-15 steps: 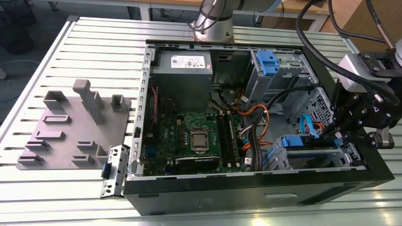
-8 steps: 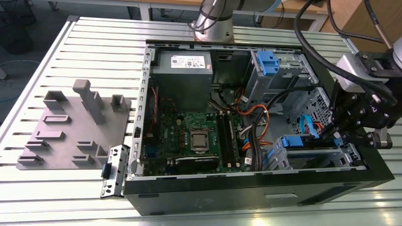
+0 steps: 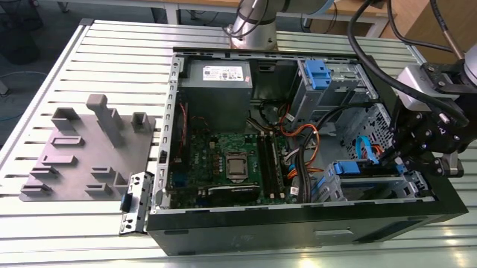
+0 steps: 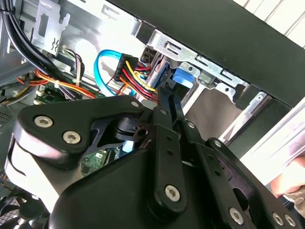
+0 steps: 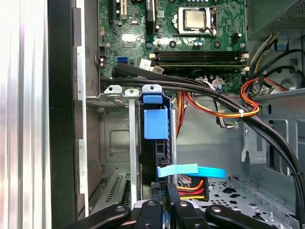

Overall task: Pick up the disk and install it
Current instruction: 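Insert the second disk wire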

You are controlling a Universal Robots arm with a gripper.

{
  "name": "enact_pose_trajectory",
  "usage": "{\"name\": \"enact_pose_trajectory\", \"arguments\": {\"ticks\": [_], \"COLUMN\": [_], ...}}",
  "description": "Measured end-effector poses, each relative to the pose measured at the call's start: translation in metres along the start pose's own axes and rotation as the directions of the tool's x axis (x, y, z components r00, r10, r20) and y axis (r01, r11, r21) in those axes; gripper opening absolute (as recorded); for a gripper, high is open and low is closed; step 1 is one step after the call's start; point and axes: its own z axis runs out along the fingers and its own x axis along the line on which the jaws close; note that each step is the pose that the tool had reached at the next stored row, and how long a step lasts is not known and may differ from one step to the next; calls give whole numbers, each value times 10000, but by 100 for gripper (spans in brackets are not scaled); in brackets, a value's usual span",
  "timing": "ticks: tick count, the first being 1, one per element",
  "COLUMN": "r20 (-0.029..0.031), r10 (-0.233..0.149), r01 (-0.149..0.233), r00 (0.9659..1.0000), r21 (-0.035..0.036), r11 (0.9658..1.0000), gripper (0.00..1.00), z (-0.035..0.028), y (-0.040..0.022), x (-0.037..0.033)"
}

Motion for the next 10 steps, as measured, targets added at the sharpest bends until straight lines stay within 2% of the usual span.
{"name": "enact_pose_trajectory", "arguments": {"ticks": [10], "r20": [-1], "r10": [0], "r01": [0], "r00": [10000], "r21": [0], "r11": [10000], "gripper": [16], "z": [15], "y": [4], "x": [-2]}}
